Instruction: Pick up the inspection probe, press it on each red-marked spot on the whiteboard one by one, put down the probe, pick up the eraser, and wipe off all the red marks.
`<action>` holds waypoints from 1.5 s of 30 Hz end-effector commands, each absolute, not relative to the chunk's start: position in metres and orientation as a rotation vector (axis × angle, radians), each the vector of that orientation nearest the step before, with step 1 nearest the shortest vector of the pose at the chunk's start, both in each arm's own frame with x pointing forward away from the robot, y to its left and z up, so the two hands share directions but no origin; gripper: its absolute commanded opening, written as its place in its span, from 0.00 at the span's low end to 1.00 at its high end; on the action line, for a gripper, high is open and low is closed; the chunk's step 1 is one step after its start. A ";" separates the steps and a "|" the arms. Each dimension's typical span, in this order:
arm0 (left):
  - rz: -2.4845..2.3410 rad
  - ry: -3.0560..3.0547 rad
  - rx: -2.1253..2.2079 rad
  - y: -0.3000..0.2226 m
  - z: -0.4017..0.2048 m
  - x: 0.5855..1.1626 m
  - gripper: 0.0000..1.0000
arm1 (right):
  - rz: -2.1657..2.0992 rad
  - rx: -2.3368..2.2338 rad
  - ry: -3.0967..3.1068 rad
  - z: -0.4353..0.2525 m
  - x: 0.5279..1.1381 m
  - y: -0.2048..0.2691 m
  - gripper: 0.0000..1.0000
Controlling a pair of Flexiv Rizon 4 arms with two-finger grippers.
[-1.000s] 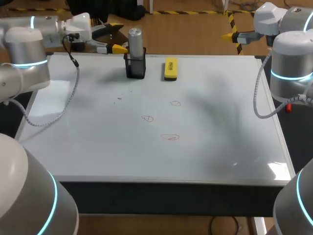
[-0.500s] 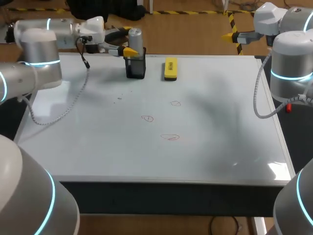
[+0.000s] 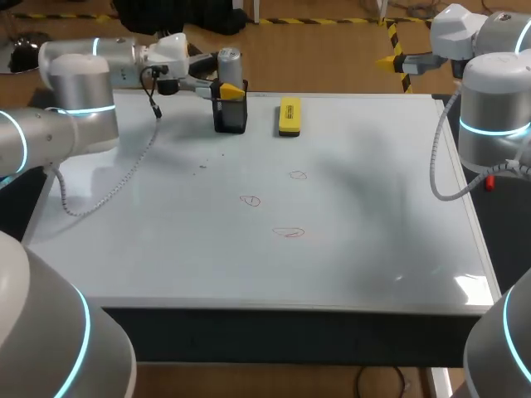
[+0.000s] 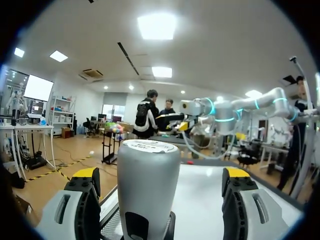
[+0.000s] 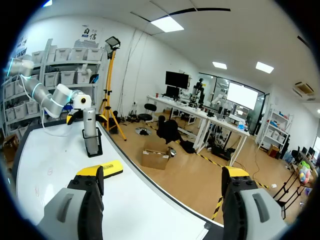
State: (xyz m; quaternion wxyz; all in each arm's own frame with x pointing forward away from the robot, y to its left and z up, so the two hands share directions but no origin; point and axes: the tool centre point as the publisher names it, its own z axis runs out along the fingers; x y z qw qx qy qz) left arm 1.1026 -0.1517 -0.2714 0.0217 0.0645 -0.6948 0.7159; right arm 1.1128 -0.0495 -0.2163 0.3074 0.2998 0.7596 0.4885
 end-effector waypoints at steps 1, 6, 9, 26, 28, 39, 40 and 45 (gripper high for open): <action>2.220 -2.148 0.203 -0.153 -0.276 1.105 0.88 | 1.291 0.793 2.011 -0.216 1.113 -0.050 1.00; 2.202 -2.163 0.219 -0.153 -0.282 1.110 0.64 | 1.291 0.793 2.011 -0.216 1.113 -0.050 1.00; 2.193 -2.168 0.228 -0.152 -0.285 1.112 0.55 | 1.291 0.793 2.011 -0.216 1.113 -0.050 1.00; 2.204 -2.186 0.220 -0.151 -0.276 1.117 0.00 | 1.291 0.793 2.011 -0.216 1.113 -0.050 1.00; 2.216 -2.189 0.209 -0.151 -0.268 1.117 0.00 | 1.291 0.793 2.011 -0.216 1.113 -0.050 1.00; 2.285 -2.210 0.154 -0.145 -0.233 1.113 0.00 | 1.291 0.793 2.011 -0.216 1.113 -0.050 1.00; 2.288 -2.212 0.148 -0.145 -0.228 1.112 0.00 | 1.291 0.793 2.011 -0.216 1.113 -0.050 1.00; 2.305 -2.232 0.112 -0.144 -0.211 1.110 0.00 | 1.291 0.793 2.011 -0.216 1.113 -0.050 1.00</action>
